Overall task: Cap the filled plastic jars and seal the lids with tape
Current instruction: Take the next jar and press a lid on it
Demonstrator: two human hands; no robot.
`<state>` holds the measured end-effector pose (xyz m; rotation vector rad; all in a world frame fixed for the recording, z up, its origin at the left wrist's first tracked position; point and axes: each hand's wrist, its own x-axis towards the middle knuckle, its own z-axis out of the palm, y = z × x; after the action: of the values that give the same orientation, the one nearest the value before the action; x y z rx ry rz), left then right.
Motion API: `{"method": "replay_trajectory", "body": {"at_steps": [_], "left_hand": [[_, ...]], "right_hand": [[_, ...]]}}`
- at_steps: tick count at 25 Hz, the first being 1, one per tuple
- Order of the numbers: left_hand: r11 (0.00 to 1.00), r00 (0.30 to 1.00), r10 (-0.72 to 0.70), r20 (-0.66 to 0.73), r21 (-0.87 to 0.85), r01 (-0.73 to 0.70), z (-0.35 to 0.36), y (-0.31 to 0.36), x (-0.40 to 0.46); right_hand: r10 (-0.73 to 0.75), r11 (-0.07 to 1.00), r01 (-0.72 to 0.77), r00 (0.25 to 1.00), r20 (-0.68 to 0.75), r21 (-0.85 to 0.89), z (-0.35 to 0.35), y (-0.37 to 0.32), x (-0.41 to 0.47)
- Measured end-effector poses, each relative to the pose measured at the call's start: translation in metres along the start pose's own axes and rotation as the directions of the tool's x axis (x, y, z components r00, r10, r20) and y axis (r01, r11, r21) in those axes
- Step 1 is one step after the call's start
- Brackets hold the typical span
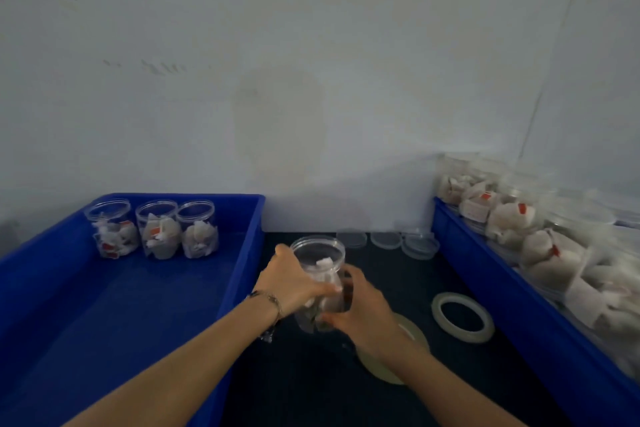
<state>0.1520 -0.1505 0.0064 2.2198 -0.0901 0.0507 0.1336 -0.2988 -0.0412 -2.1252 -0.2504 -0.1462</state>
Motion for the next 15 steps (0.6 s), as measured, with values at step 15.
{"method": "replay_trajectory", "body": {"at_steps": [15], "left_hand": [[0.973,0.980,-0.168,0.108,0.177,0.147,0.028,-0.048,0.023]], "right_hand": [[0.134,0.541,-0.181,0.983,-0.129,-0.821,-0.110,0.161,0.135]]}}
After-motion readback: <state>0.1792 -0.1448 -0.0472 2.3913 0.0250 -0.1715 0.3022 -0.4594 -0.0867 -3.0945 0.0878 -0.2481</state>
